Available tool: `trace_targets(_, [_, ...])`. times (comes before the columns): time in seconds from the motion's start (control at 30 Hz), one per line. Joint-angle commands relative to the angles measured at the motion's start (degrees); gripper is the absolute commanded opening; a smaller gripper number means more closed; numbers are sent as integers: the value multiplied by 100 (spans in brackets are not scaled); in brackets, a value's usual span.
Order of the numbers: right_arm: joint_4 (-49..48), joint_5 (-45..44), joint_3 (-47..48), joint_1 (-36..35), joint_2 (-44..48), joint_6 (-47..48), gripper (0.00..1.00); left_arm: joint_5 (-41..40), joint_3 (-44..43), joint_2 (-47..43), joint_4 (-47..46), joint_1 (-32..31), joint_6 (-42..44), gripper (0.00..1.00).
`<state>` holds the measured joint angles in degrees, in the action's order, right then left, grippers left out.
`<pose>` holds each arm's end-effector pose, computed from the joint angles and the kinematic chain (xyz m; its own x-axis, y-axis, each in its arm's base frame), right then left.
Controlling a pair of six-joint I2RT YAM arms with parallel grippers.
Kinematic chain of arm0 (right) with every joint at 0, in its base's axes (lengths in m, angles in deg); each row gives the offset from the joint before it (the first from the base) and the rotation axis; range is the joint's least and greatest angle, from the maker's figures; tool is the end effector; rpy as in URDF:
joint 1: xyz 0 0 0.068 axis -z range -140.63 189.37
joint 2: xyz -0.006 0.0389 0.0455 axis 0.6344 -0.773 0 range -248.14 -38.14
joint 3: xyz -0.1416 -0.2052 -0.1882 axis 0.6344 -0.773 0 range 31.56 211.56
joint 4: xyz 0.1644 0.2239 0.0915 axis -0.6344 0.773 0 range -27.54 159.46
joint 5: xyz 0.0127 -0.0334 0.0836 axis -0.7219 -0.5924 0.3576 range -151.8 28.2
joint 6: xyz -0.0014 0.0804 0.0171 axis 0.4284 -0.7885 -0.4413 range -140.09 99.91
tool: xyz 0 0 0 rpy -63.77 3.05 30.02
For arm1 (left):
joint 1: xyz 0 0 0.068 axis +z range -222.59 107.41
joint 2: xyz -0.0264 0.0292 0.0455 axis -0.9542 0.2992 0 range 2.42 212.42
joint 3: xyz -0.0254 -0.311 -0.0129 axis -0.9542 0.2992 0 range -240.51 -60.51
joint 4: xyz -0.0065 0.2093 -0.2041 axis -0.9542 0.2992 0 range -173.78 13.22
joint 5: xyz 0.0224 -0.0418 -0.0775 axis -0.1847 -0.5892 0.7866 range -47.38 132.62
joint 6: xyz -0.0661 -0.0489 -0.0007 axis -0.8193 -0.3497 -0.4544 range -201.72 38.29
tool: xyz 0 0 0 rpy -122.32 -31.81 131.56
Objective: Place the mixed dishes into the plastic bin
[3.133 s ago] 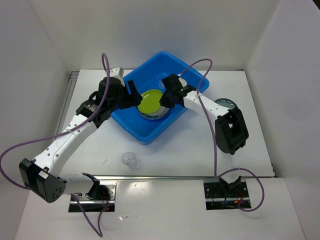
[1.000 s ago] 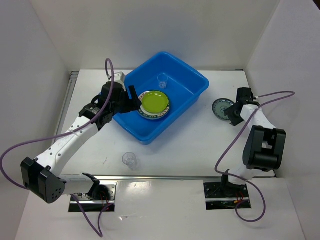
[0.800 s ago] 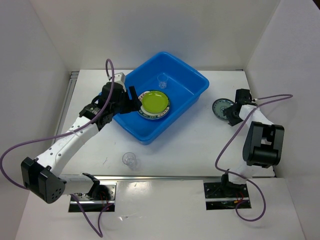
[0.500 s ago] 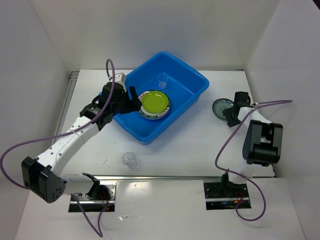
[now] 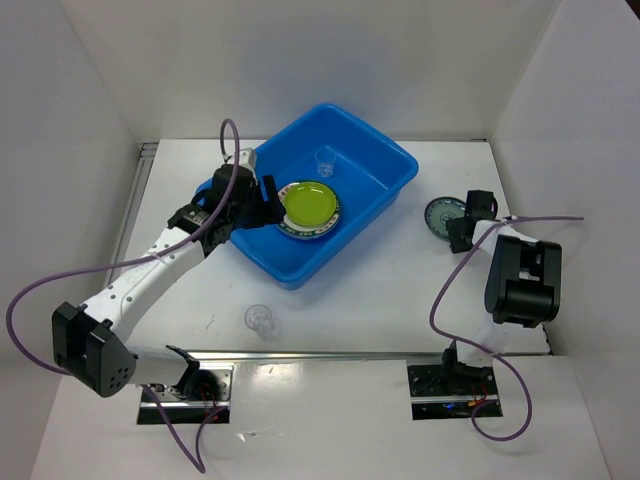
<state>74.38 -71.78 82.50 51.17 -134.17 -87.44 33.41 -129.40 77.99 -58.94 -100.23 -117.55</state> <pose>0.3591 -0.0877 0.1410 -0.0451 0.9379 -0.3439 0.8708 0.2056 0.4465 0.3155 -0.1523 0.3602 -0.5727 -0.3525 -0.7401 0.0022 0.9022 -0.4313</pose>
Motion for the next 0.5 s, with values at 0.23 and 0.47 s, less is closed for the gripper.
trace_targets(0.23, [-612,-347,-198,34,-171,-559,31,-54,-178,151,-146,-22,191,80])
trace_targets(0.47, [-849,-347,-198,34,-171,-612,2,-54,-178,151,-146,-22,191,80])
